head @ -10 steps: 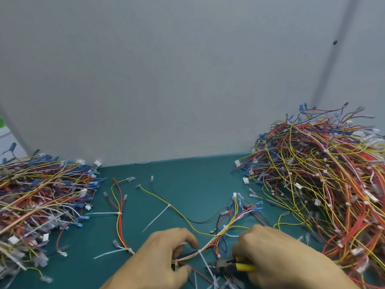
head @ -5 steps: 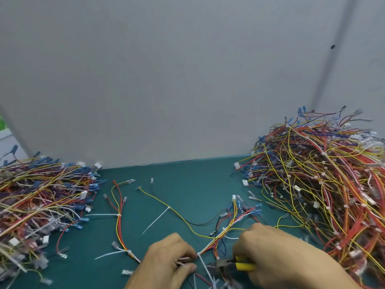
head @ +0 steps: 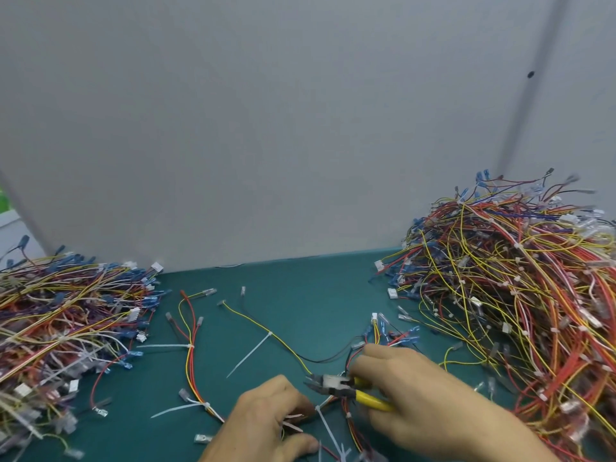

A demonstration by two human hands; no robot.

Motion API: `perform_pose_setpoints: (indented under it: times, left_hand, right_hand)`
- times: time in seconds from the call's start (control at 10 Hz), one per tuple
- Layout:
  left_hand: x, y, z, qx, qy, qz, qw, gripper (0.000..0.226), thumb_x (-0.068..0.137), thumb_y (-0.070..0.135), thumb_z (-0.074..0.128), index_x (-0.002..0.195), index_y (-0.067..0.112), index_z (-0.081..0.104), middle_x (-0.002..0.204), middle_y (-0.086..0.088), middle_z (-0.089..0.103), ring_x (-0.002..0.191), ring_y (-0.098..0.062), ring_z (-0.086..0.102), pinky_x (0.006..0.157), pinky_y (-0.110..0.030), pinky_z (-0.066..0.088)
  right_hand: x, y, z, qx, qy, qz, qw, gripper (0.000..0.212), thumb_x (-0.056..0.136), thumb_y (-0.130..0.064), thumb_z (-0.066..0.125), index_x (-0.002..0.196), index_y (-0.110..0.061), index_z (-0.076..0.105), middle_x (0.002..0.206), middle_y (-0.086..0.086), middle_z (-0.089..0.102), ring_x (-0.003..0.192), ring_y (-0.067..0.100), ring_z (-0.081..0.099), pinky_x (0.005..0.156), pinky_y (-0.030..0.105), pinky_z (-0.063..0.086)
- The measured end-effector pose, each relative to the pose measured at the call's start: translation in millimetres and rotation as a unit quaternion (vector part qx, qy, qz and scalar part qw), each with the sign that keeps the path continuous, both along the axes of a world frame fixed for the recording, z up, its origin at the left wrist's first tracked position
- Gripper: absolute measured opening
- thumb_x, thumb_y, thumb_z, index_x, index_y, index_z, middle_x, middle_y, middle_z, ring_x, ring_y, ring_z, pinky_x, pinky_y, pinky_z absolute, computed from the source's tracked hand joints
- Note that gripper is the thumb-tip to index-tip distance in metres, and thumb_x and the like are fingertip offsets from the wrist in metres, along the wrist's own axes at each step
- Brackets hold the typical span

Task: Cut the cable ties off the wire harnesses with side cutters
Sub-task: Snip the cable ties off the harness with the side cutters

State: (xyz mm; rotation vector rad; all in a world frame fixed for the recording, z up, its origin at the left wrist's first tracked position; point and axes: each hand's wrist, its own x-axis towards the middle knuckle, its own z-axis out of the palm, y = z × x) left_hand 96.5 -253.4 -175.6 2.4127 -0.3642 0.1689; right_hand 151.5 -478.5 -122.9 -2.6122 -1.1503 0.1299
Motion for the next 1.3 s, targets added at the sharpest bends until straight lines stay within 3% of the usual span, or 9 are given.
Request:
perform_pose_setpoints:
  times: [0.1,0.3,0.4,0.5,0.6,0.7,1.0,1.1,1.3]
  left_hand:
    - [-0.8,-1.7,-2.6,-0.003,0.013,0.019,1.000,0.038,0.059,0.056,0.069,0.093,0.042,0.058,0.089,0.018,0.054,0.088,0.007,0.054,0.079,-0.015,0.043]
    - [-2.5,-9.7,-12.8,0.047,-0.018,0.049,0.998,0.043,0.059,0.066,0.059,0.096,0.047,0.048,0.098,0.017,0.050,0.087,0.007,0.052,0.079,-0.015,0.044]
    - [-0.6,-10.2,-16.4,0.054,-0.043,0.051,0.996,0.042,0.066,0.068,0.051,0.097,0.041,0.056,0.096,0.017,0.053,0.087,0.005,0.053,0.080,-0.019,0.045]
    - [0.7,-6.5,-15.2,0.058,-0.043,0.037,0.997,0.031,0.075,0.057,0.054,0.099,0.037,0.059,0.101,0.018,0.047,0.086,0.004,0.053,0.080,-0.020,0.045]
    - [0.6,-0.6,-12.6,0.051,-0.036,0.007,0.998,0.033,0.073,0.032,0.057,0.102,0.046,0.049,0.100,0.020,0.045,0.083,0.005,0.052,0.079,-0.019,0.046]
    - [0.1,3.4,-9.7,0.066,-0.038,-0.020,0.997,0.039,0.068,0.019,0.052,0.096,0.046,0.053,0.093,0.019,0.046,0.077,0.005,0.051,0.071,-0.014,0.044]
    - [1.3,8.9,-12.1,0.110,-0.042,-0.055,0.991,0.026,0.078,0.032,0.044,0.091,0.046,0.060,0.095,0.023,0.040,0.072,0.003,0.049,0.066,-0.016,0.042]
    - [1.1,9.4,-10.7,0.110,-0.038,-0.057,0.992,0.027,0.079,0.035,0.041,0.095,0.046,0.060,0.095,0.021,0.042,0.074,0.003,0.049,0.069,-0.020,0.045]
    - [1.0,11.8,-6.8,0.145,-0.004,-0.079,0.986,0.047,0.075,0.039,0.025,0.109,0.041,0.057,0.103,0.018,0.037,0.084,0.003,0.044,0.074,-0.009,0.035]
  right_hand:
    - [-0.6,12.2,-17.5,0.032,0.024,-0.005,0.999,0.021,0.086,-0.044,0.053,0.098,-0.027,0.048,0.106,-0.012,0.041,0.100,0.014,0.049,0.084,0.034,0.043]
    - [2.9,12.7,-31.0,0.045,0.033,-0.025,0.998,0.015,0.085,-0.039,0.053,0.092,-0.027,0.047,0.103,-0.013,0.040,0.097,0.016,0.050,0.082,0.034,0.044]
    - [4.2,12.5,-31.4,0.044,0.039,-0.032,0.998,0.014,0.085,-0.036,0.052,0.092,-0.025,0.048,0.102,-0.012,0.042,0.096,0.015,0.049,0.083,0.035,0.045]
    - [5.5,10.8,-30.5,0.048,0.043,-0.036,0.997,0.015,0.086,-0.036,0.053,0.094,-0.023,0.050,0.102,-0.012,0.044,0.096,0.014,0.048,0.083,0.033,0.044]
    - [6.0,9.6,-29.9,0.050,0.049,-0.037,0.997,0.017,0.085,-0.037,0.053,0.095,-0.022,0.050,0.102,-0.012,0.044,0.096,0.013,0.048,0.083,0.032,0.044]
    - [6.1,9.3,-29.9,0.046,0.055,-0.036,0.997,0.019,0.085,-0.038,0.053,0.095,-0.023,0.051,0.103,-0.012,0.044,0.097,0.014,0.048,0.084,0.034,0.045]
    - [7.9,8.7,-30.6,0.049,0.059,-0.032,0.997,0.022,0.084,-0.040,0.053,0.097,-0.023,0.053,0.103,-0.012,0.043,0.096,0.013,0.050,0.083,0.036,0.046]
    - [8.0,8.4,-30.9,0.049,0.055,-0.028,0.997,0.021,0.084,-0.040,0.052,0.096,-0.023,0.053,0.102,-0.012,0.044,0.096,0.014,0.050,0.084,0.036,0.046]
    - [7.8,7.7,-30.6,0.053,0.051,-0.028,0.997,0.021,0.084,-0.039,0.052,0.096,-0.022,0.053,0.103,-0.012,0.044,0.096,0.013,0.050,0.083,0.036,0.046]
